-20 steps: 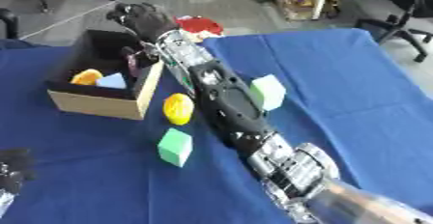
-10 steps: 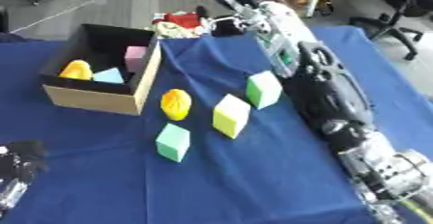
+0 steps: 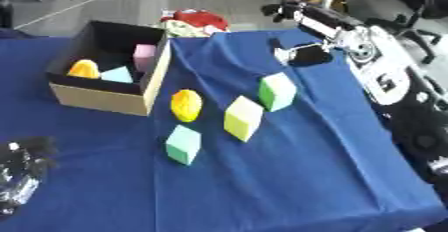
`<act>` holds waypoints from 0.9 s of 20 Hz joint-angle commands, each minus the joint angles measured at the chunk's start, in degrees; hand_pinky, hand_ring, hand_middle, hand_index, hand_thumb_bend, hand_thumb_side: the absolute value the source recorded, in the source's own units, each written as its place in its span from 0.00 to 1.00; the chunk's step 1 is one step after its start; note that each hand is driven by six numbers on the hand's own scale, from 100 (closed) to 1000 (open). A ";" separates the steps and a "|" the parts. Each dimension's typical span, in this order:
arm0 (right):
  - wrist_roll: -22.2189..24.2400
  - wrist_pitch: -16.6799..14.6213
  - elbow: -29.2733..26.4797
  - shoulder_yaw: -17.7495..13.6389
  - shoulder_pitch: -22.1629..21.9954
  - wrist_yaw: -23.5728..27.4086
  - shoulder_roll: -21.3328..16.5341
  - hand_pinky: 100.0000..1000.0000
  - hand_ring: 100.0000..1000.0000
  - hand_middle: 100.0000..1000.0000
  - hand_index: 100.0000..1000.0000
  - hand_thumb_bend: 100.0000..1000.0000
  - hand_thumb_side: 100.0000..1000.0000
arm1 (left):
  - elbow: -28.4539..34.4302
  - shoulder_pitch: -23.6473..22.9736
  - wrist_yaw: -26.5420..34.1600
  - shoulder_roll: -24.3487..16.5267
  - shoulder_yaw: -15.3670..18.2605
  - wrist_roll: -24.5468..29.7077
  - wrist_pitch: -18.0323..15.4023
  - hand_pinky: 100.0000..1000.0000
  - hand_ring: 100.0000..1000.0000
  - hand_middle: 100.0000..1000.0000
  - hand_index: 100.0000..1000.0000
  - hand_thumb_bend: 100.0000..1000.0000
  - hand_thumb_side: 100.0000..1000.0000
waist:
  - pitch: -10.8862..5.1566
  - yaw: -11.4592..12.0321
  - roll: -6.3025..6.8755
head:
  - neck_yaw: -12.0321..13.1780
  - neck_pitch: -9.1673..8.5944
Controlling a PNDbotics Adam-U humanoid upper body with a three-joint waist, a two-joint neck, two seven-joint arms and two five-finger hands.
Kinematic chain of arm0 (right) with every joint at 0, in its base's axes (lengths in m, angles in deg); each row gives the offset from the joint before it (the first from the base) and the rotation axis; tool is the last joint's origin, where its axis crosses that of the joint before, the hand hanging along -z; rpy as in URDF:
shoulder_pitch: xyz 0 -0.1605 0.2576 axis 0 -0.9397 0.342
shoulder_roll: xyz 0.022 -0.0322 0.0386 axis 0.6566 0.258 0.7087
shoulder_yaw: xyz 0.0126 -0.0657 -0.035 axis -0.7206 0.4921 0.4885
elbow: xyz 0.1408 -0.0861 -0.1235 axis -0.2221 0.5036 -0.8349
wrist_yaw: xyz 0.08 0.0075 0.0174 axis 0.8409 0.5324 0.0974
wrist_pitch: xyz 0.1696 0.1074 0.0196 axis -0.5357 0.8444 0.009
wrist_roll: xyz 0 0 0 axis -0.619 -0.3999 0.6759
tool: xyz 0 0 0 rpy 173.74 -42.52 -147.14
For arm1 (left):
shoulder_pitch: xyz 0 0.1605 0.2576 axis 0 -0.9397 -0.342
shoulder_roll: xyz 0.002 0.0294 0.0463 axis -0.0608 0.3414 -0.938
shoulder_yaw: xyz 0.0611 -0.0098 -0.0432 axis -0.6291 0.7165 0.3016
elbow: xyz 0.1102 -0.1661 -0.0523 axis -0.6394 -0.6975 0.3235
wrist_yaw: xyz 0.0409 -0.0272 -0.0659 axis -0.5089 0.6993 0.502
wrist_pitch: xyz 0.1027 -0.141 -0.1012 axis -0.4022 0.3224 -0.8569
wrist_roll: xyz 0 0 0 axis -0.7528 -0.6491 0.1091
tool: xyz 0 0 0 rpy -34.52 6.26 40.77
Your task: Pick up objects on the table and place them in the box.
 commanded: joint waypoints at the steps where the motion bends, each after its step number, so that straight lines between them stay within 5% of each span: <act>1: 1.13 -0.43 1.70 -1.19 -0.08 1.11 -2.58 0.91 0.85 0.89 0.99 0.00 0.25 | 0.77 0.39 -0.11 -0.95 0.51 -0.25 0.00 0.71 0.57 0.62 0.79 0.06 0.38 | -1.34 -0.14 -0.96 | 0.19 0.05; 8: 3.68 -1.48 6.91 0.02 -0.20 2.42 -2.03 0.92 0.87 0.91 1.00 0.00 0.27 | 0.77 0.40 -0.08 -0.97 0.41 -0.15 -0.03 0.71 0.57 0.62 0.79 0.06 0.38 | -1.49 -0.09 -0.94 | 0.32 -0.11; 18: 6.52 -2.27 15.46 0.61 2.73 -2.45 -0.38 0.93 0.90 0.95 1.00 0.00 0.30 | 0.74 0.27 -0.04 -0.98 0.39 -0.16 -0.02 0.71 0.57 0.62 0.79 0.05 0.38 | -1.74 -0.05 -0.80 | -0.17 -0.08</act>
